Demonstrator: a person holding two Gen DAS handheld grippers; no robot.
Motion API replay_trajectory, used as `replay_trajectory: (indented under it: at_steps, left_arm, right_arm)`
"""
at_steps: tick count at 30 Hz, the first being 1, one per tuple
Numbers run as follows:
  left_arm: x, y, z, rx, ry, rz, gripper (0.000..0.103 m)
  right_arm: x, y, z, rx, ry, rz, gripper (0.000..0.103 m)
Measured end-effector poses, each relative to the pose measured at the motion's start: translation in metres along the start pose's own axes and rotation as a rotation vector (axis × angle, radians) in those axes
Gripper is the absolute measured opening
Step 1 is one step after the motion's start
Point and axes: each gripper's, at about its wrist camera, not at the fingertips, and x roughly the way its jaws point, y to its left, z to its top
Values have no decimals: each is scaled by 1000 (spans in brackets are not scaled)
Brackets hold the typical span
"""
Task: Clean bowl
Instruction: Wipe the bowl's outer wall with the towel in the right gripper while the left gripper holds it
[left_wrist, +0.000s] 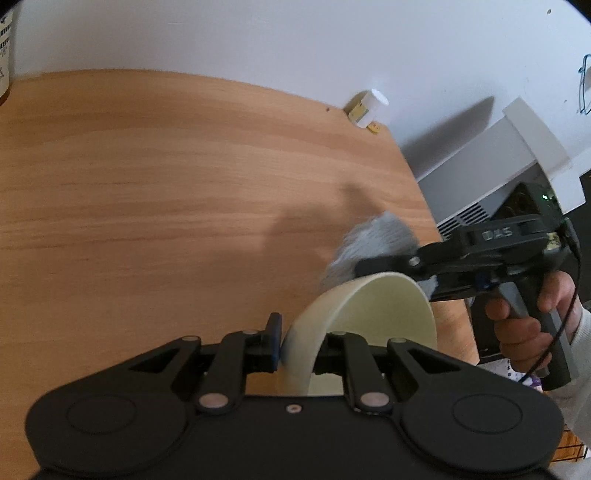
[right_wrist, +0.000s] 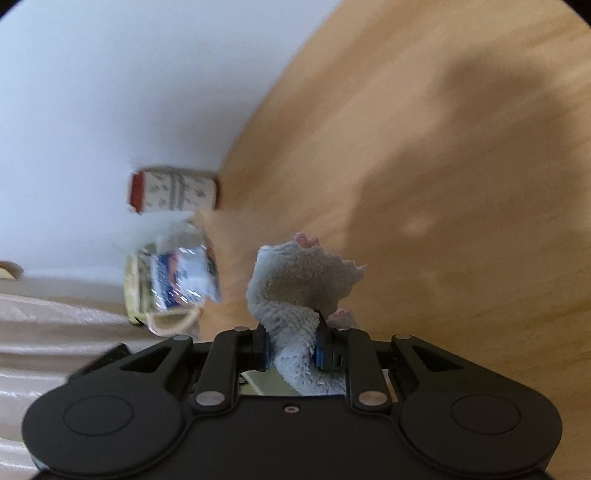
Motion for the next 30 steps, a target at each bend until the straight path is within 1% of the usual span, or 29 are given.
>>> replay_trajectory:
  at_steps: [4,7,9,11,13,17,20,25,28,30]
  left_arm:
    - [2,2,-2,6,14,-13,13]
    - [0,0,1,37,10,-1,13]
    - [-1,-2,4,53,6,-3,13]
    - [-1,-4,5,64,2,-4,13]
    - [-2,-7,6,87,4,-1,13]
    - [-1,-12,4,133,16,10,14]
    - [0,-9,1,128,32,13,14]
    - [0,-8,-2,131,37,12,14]
    - [2,-10,-2,146,36,19,14]
    - [5,-11,-1,153,41,22,14]
  right_arm:
    - [7,-2,4,-5,38,12,23]
    - [-2,12,8,-58,34,53,23]
    - [-7,22,10,-100,36,64,23]
    - [-10,35,11,-153,43,58,23]
    - [-8,38,14,-167,62,50,23]
    - [6,34,18,-166,108,-6,23]
    - [23,21,17,-137,142,-60,23]
    - [30,9,17,-109,178,-54,23]
    - [30,11,18,-122,191,-53,23]
    - [27,19,18,-136,189,-37,24]
